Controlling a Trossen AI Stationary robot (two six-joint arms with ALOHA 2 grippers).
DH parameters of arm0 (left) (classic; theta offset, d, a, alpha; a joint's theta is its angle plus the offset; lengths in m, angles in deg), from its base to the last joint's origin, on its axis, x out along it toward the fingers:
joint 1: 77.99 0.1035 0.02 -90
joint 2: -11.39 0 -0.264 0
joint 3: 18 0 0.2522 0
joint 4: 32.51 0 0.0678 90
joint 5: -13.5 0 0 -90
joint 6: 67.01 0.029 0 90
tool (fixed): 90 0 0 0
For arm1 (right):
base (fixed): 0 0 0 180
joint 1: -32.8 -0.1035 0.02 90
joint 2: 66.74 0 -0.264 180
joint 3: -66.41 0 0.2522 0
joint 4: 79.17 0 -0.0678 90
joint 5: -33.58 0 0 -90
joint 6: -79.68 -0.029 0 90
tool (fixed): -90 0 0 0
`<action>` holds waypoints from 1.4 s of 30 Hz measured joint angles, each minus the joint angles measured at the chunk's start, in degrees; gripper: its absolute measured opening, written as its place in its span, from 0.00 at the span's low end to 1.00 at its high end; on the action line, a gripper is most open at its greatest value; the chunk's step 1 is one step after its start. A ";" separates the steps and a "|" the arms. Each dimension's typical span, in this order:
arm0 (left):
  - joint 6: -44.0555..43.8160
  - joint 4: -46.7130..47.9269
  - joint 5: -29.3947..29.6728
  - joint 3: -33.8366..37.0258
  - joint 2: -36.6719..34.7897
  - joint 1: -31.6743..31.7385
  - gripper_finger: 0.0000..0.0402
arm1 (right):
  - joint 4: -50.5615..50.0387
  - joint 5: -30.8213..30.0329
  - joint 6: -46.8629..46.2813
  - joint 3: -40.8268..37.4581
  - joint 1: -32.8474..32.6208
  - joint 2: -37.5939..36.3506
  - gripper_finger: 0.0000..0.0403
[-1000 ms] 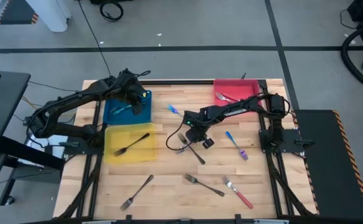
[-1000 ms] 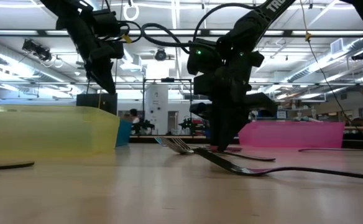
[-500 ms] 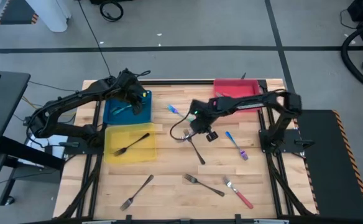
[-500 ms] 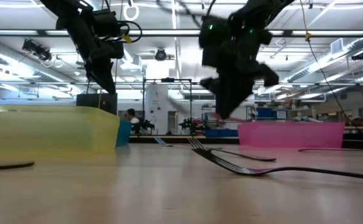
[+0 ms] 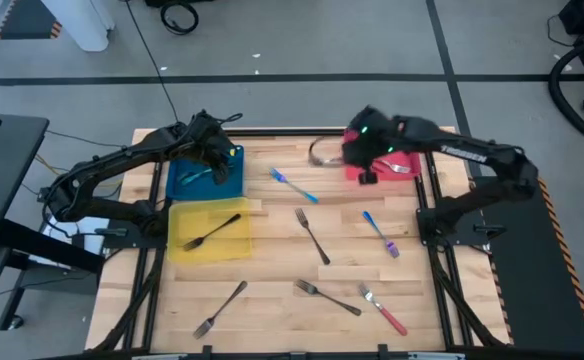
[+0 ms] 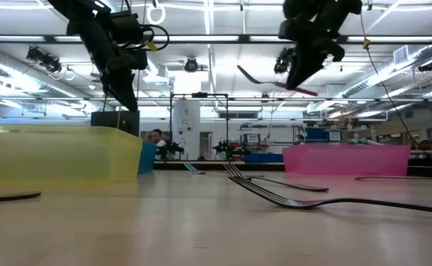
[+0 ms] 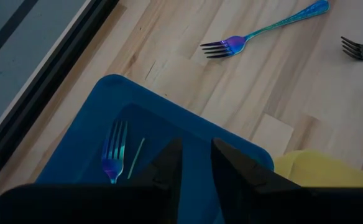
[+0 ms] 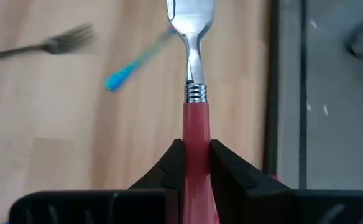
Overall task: Sort silverware by color (type)
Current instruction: Put the red fork into the red bin
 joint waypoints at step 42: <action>2.47 -14.85 -0.01 0.04 3.60 -12.22 0.21 | -9.91 -0.84 -10.54 -0.04 33.45 20.95 0.15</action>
